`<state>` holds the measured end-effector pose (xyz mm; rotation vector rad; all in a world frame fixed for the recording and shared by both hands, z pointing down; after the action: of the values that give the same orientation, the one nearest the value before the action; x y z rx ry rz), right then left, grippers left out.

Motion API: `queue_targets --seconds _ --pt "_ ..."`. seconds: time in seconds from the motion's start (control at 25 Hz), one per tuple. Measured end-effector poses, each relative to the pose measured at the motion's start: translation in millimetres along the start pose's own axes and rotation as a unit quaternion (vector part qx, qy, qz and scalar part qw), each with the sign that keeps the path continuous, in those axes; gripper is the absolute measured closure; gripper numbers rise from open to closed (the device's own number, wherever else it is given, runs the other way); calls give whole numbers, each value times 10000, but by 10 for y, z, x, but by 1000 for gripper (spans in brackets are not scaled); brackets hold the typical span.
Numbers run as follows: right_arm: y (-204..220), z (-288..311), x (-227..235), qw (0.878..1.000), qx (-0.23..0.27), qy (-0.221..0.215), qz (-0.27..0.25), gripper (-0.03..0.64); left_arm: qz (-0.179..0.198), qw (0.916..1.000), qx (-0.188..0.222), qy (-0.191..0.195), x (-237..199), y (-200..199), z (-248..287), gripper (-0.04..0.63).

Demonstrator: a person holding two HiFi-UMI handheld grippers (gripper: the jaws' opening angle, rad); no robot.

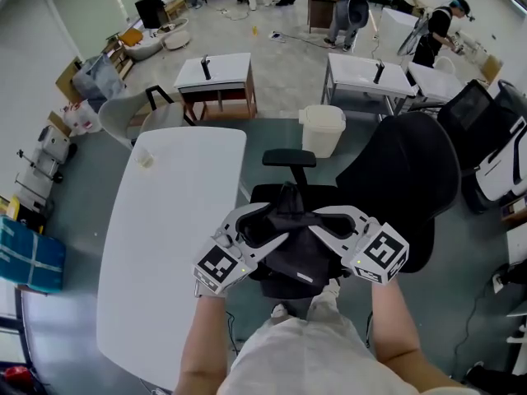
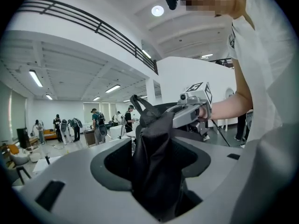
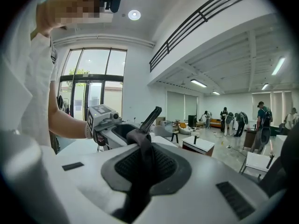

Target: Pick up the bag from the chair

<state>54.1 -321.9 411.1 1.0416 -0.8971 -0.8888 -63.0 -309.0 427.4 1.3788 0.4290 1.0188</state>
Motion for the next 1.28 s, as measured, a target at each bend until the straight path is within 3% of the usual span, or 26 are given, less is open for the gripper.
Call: queue_targets --seconds 0.24,0.52,0.8,0.96,1.28 --pt "-68 -34 -53 9998 37 -132 -107 575 26 9995 -3 -304 -21 -62 1 339" --pt "-108 -115 -105 9995 96 -263 -157 575 -131 9999 -39 19 -12 -134 45 307" --pt "-272 -173 -108 9994 216 -64 -280 575 -178 9979 50 -628 -14 -317 12 417" --pt "-448 -213 -132 9987 369 53 -349 575 -259 9963 134 -803 -70 -508 -38 428" --pt "-777 -241 -172 9959 798 55 -412 575 -64 9939 285 -1064 -258 -864 -153 433"
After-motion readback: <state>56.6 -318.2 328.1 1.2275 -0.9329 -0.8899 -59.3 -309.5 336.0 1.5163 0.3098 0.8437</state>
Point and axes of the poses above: the fingertips, and each gripper's own axes: z forward along the fingers, x to its right, y out of its underside, the point moved 4 cm from there along -z, backward along the fingers, and after that the axes turned 12 degrees about z, right-handed, at the moved point
